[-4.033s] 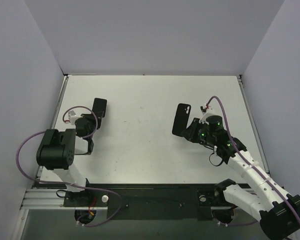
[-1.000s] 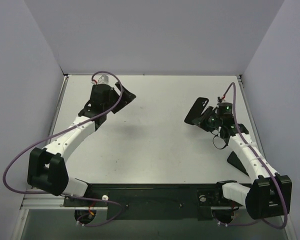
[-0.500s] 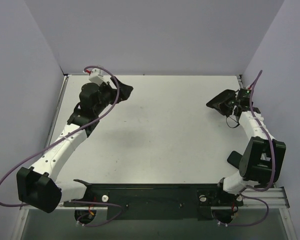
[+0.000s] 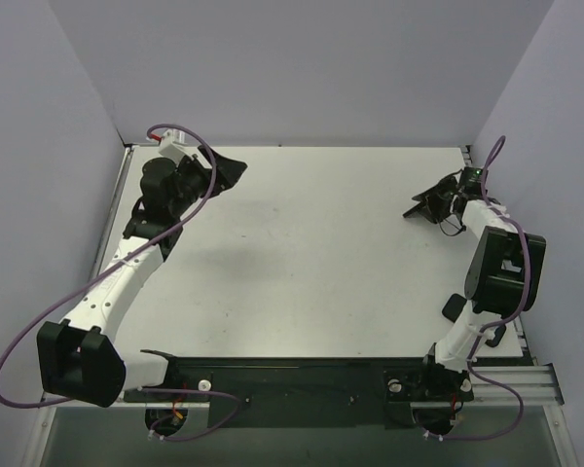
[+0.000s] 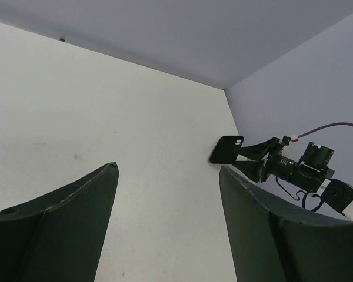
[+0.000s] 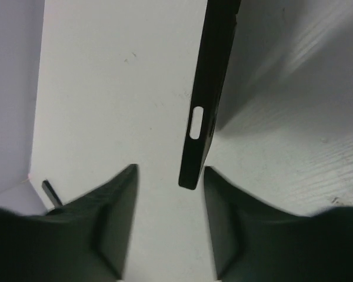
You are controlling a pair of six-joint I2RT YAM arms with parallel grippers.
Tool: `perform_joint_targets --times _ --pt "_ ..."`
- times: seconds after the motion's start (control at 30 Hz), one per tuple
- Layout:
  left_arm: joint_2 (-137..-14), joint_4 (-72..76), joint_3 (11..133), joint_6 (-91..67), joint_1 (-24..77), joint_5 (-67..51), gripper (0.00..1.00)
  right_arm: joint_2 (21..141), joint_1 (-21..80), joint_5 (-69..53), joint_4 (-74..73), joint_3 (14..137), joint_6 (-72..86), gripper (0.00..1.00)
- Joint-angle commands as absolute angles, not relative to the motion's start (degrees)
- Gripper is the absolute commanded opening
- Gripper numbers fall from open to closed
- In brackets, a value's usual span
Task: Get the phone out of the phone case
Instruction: Place the phone case at the center of the board, then adjust the phone at the corner of the board.
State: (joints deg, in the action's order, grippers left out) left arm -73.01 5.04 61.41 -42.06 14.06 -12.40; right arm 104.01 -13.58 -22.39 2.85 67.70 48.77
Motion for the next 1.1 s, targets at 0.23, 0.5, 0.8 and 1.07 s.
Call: perform_joint_targets --times 0.23,0.5,0.8,1.07 --pt "-73.12 9.49 61.44 -43.42 14.41 -15.55 0.80 95.91 -14.06 -14.16 -10.43 66.63 43.34 0.85" --pt "-72.86 10.46 61.26 -44.82 14.24 -16.96 0.80 82.72 -15.64 6.22 -28.61 61.00 44.46 0.90" --pt "-72.33 10.46 61.26 -45.17 15.91 -17.23 0.80 68.50 -28.82 17.65 -37.18 48.96 59.93 0.94" --pt "-72.95 10.63 61.26 -45.35 16.87 -17.75 0.80 63.97 -44.35 22.86 -30.25 42.28 52.15 0.95"
